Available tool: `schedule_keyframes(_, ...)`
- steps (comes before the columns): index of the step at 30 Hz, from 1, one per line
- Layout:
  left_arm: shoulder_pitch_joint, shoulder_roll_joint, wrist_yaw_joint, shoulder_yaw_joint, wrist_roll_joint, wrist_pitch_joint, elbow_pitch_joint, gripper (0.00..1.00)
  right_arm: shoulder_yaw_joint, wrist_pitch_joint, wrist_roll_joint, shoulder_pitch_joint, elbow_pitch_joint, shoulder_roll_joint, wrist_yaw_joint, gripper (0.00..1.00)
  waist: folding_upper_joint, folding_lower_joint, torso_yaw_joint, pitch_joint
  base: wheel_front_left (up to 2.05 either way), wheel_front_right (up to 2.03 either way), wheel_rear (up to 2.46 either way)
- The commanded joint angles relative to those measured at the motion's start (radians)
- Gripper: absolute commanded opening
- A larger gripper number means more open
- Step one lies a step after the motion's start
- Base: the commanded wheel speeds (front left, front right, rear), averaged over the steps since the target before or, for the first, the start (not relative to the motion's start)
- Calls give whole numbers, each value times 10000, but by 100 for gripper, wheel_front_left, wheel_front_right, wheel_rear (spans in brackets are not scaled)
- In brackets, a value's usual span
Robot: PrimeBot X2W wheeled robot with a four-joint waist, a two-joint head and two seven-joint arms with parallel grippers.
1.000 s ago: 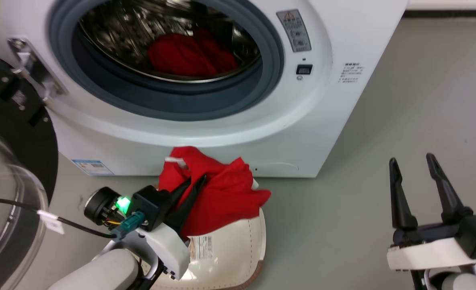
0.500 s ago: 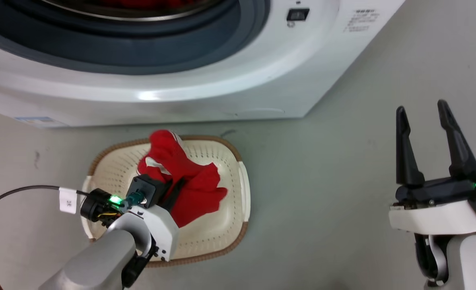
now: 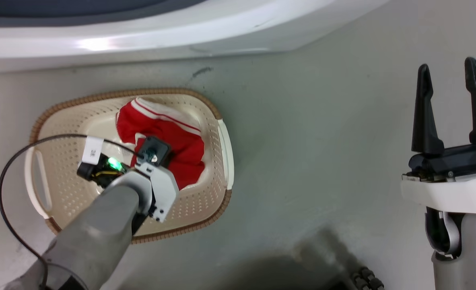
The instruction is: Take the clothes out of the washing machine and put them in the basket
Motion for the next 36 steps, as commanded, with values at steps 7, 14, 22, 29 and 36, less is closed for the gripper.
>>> schedule_keyframes(7, -1313, -531, -182, -281, 273, 541, 1628, 0, -31, -24, 135, -633, -325, 10, -7, 100, 0, -2, -131, 1677, 0, 0, 0)
schedule_keyframes(14, -1660, -647, -156, -490, 397, 888, 2077, 0, -86, -24, 139, -839, -485, 9, -7, 100, 0, -2, -138, 2212, 0, 0, 0)
schedule_keyframes(22, -1438, -880, -52, -504, 278, 656, 2190, 100, -64, -24, 18, -773, -304, 9, -7, 100, 0, -2, 30, 1768, 0, 0, 0)
schedule_keyframes(29, -1005, -1010, 248, 36, -90, -536, 1975, 100, -73, -24, -148, -244, 94, 9, -7, 100, 0, -2, 306, 378, 0, 0, 0)
schedule_keyframes(36, -269, -485, 1174, 1114, 477, -603, -440, 100, -130, -24, -344, 367, 413, 7, -7, 100, 0, -2, 610, -900, 0, 0, 0)
